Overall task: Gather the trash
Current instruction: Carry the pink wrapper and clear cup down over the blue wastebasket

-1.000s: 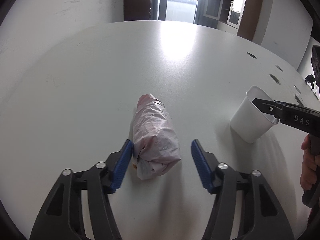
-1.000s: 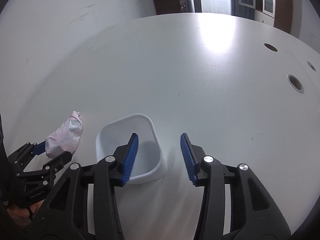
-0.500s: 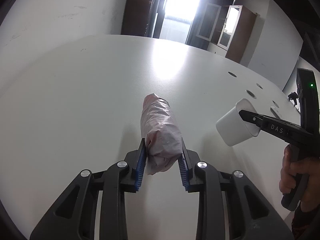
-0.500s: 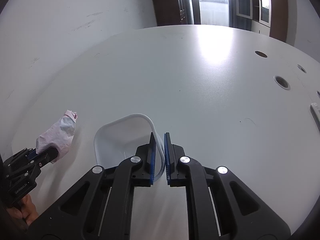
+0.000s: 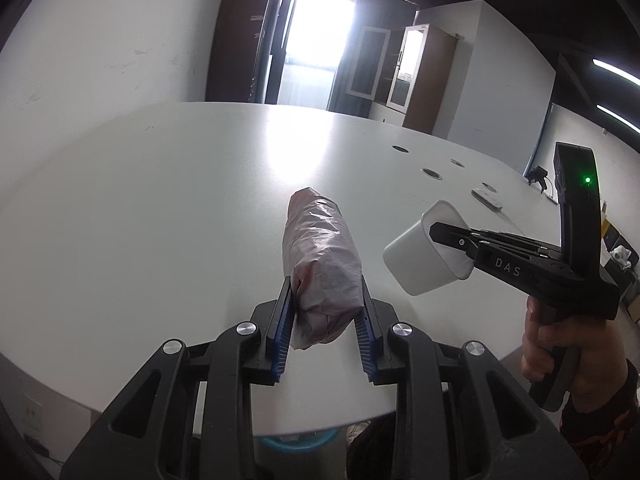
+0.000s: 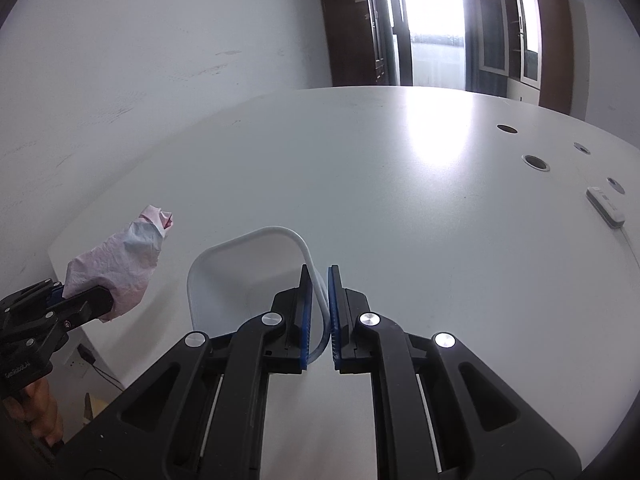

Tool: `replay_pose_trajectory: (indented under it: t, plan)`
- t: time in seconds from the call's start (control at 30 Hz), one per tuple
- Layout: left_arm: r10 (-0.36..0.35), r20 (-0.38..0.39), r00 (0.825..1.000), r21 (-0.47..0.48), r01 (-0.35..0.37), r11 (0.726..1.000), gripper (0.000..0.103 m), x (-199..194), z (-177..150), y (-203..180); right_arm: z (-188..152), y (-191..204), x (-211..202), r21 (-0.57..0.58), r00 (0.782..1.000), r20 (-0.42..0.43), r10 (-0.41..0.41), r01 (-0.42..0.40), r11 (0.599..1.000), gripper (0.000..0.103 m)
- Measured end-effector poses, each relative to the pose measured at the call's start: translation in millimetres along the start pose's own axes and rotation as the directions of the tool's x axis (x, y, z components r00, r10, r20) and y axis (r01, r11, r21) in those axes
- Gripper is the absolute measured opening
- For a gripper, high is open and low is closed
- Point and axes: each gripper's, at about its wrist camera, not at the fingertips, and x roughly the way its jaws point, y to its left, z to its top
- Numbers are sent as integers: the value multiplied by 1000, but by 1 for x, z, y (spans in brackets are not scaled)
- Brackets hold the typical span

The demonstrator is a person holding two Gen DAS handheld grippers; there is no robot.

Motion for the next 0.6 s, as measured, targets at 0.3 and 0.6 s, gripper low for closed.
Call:
replay_pose_trajectory:
  t: [0.3, 0.6]
  plan:
    - [-58, -15, 998, 0, 58, 998, 27, -49, -53, -11, -55, 25, -57, -37, 999, 40, 26, -24, 999, 7]
    - [-89, -104, 991, -3, 89, 996, 27, -60, -108, -8, -113, 39, -93, -67, 999, -5, 54, -54, 996, 7]
